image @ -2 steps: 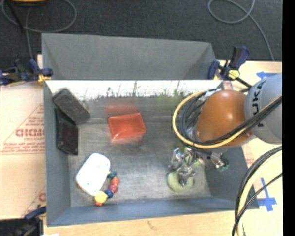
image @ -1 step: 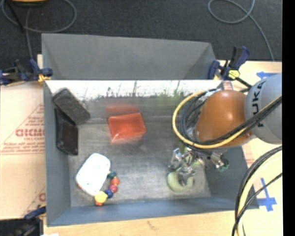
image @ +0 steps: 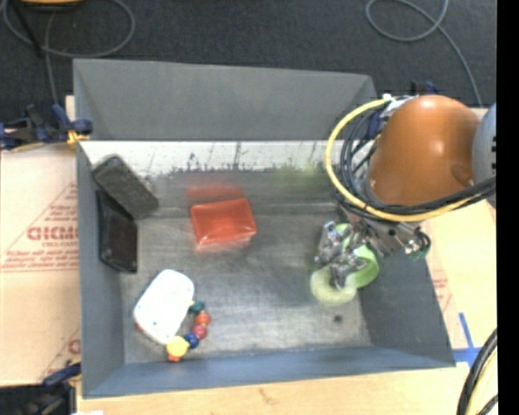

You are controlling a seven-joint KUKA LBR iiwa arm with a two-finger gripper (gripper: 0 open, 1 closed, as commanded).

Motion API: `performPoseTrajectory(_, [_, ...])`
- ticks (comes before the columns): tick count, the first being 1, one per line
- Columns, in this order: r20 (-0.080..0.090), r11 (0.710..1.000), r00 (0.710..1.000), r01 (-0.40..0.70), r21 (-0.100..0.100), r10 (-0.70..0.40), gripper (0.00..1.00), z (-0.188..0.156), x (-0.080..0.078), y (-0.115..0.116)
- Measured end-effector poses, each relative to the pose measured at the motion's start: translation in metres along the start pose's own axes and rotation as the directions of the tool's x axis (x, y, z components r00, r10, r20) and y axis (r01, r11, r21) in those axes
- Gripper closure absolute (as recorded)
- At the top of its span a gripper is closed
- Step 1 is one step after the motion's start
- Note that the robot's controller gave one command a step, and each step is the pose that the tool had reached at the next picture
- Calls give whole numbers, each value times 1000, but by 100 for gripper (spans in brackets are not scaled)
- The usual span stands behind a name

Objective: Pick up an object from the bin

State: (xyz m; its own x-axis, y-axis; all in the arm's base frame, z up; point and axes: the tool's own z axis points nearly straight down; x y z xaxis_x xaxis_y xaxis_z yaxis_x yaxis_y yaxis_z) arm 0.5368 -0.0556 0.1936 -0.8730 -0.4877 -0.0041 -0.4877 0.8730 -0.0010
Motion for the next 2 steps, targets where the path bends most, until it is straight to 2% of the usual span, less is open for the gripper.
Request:
performPoseTrajectory(1, [0, 1000, 1000, 0, 0, 0, 100, 0, 0, 0])
performPoseTrajectory(2, [6, 1000, 1000, 21, 4, -21, 100, 31, -15, -23])
